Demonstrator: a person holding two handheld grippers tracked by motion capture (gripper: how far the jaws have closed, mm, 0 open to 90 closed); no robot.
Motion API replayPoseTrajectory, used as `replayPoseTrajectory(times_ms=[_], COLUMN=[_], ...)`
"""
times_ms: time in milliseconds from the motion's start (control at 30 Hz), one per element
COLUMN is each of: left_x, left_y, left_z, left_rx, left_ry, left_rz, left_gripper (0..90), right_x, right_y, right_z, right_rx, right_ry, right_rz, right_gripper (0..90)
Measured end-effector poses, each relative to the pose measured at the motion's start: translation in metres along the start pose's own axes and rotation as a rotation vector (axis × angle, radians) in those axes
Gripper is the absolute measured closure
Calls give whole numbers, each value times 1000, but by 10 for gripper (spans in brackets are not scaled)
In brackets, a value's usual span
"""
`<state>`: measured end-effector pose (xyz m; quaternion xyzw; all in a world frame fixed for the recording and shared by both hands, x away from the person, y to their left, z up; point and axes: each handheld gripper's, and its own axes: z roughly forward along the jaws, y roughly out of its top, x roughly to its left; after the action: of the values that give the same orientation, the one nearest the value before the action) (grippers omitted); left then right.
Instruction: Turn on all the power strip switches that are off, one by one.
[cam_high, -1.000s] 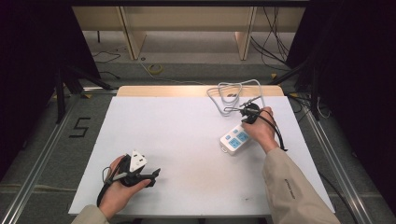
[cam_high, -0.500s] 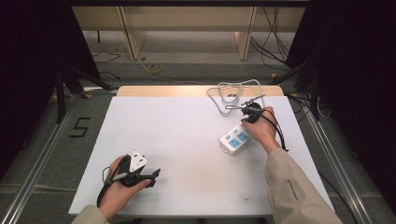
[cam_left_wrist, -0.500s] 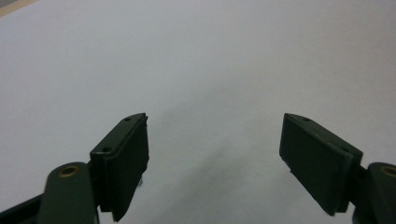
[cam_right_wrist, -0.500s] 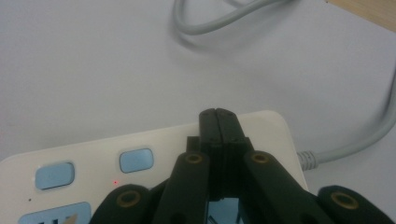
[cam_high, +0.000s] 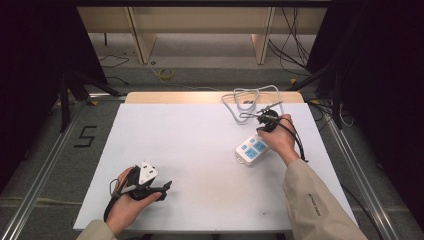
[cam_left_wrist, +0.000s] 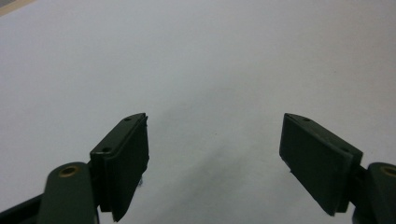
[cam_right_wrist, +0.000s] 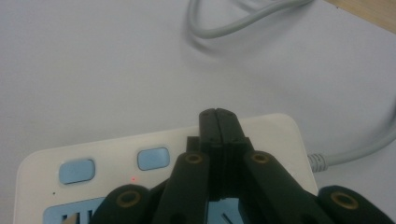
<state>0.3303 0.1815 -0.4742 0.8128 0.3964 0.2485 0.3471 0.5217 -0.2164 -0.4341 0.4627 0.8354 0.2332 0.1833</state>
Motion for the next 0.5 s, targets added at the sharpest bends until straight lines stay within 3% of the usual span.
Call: replayPoseTrajectory(times_ms=[500], left_x=[0], left_y=[0], left_z=[0], left_rx=[0], left_ry=[3], left_rz=[-3], left_gripper=[241], right_x=[7], right_y=[2], right_z=[-6], right_rx=[-9], right_ry=[13], right_rz=[-20], right_gripper=[900])
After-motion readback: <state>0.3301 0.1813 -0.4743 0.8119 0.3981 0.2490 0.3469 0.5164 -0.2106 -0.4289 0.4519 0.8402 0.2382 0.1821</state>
